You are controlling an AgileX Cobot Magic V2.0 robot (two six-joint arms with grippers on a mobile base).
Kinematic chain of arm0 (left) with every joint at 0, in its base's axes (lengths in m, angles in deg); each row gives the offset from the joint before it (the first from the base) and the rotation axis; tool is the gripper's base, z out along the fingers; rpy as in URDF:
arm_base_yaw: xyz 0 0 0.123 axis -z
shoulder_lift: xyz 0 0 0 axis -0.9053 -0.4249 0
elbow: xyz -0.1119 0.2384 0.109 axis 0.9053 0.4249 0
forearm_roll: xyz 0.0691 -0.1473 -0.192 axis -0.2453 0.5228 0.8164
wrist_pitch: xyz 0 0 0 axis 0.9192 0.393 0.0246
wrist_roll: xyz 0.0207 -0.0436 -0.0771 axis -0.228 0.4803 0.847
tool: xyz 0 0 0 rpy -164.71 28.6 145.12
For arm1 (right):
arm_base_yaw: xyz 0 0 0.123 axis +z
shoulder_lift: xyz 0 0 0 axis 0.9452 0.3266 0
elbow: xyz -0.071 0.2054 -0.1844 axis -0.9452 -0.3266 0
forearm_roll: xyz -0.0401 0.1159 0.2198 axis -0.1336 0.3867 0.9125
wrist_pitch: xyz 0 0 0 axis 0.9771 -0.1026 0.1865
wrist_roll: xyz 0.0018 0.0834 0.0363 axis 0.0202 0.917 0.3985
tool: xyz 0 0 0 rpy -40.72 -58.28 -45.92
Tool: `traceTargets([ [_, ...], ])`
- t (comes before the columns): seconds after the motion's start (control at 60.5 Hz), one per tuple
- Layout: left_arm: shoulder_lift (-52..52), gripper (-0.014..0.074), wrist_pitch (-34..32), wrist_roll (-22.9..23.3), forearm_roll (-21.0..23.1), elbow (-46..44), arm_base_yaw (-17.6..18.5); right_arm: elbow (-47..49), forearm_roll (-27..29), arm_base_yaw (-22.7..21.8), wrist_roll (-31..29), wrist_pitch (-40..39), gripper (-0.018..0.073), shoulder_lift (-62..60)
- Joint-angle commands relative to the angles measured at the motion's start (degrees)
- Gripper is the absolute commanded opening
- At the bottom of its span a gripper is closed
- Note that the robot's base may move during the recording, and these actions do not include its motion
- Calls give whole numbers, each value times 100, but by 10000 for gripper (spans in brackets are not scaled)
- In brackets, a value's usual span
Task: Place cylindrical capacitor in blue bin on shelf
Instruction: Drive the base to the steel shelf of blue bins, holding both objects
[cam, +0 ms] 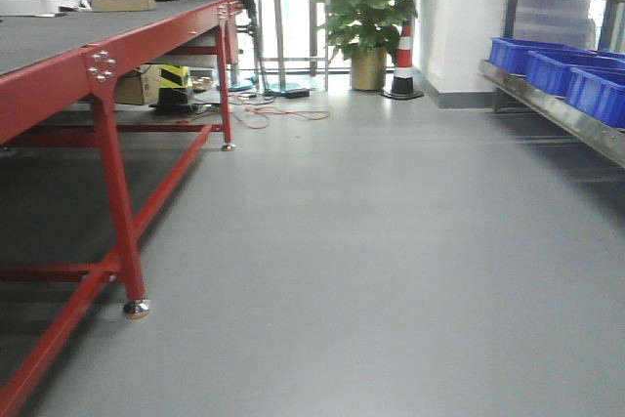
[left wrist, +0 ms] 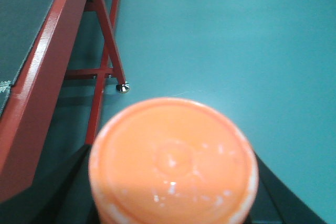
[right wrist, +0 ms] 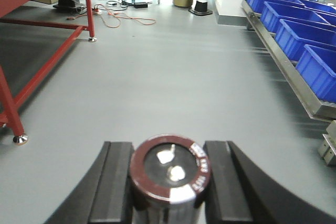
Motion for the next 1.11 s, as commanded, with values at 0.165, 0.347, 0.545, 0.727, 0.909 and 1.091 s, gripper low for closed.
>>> traceTargets([
  [0.165, 37, -111, -120, 11, 19, -13, 32, 55, -46, 13, -20, -177, -91, -34],
  [0.347, 37, -111, -120, 11, 19, -13, 32, 55, -46, 13, -20, -177, -91, -34],
  [0.545, 37, -111, -120, 11, 19, -13, 32, 55, -46, 13, -20, -177, -91, -34],
  [0.727, 37, -111, -120, 11, 19, -13, 32, 55, -46, 13, -20, -177, -91, -34],
  [0.909, 37, -111, -130, 11, 19, -13, 32, 55, -46, 13, -20, -177, -91, -34],
  [1.091, 37, -111, -130, 11, 19, -13, 32, 55, -46, 13, -20, -177, -91, -34],
])
